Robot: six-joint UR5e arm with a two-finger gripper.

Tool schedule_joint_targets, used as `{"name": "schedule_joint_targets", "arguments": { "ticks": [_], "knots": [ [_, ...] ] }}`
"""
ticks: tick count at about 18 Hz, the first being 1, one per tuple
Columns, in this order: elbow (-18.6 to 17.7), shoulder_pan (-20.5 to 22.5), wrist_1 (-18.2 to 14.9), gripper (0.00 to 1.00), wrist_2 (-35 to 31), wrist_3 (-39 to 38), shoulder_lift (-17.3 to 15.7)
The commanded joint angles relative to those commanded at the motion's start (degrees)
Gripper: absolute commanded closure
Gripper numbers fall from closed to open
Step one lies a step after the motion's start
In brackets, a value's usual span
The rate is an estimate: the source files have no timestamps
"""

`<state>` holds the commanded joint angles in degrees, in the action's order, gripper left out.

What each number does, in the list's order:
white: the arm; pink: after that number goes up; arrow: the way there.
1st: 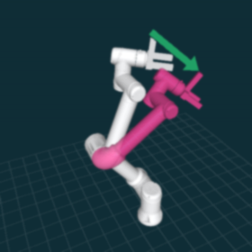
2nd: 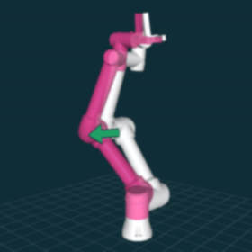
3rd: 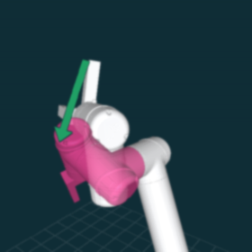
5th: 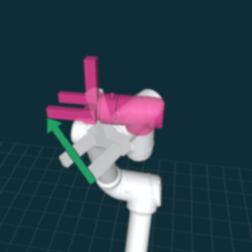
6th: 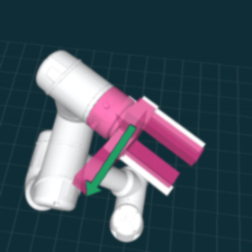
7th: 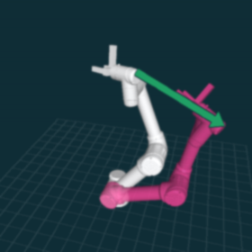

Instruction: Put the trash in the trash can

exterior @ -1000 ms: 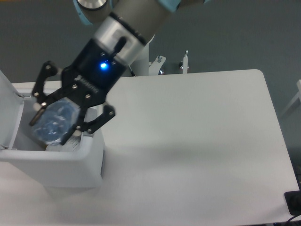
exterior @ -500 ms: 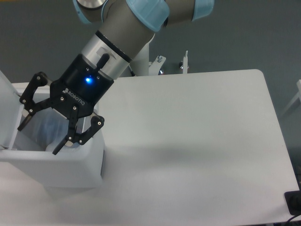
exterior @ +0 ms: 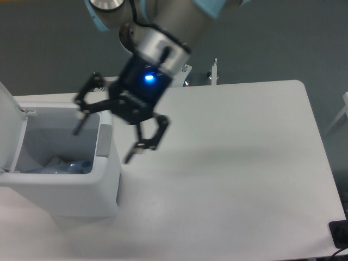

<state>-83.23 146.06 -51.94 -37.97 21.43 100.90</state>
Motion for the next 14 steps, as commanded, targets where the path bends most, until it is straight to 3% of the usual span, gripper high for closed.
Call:
{"name": "schedule_joint_targets", "arguments": {
  "ticks": [4,8,14],
  "knots": [
    [0.09,2.91,-0.18,0.00,-0.87,3.26,1.22],
    [-2.28,4.85,-0.44,0.00,-9.38,8.17,3.16],
    [-0.35,6.34,-0.70,0.00,-14.06,13.63,7.99]
  ]
}}
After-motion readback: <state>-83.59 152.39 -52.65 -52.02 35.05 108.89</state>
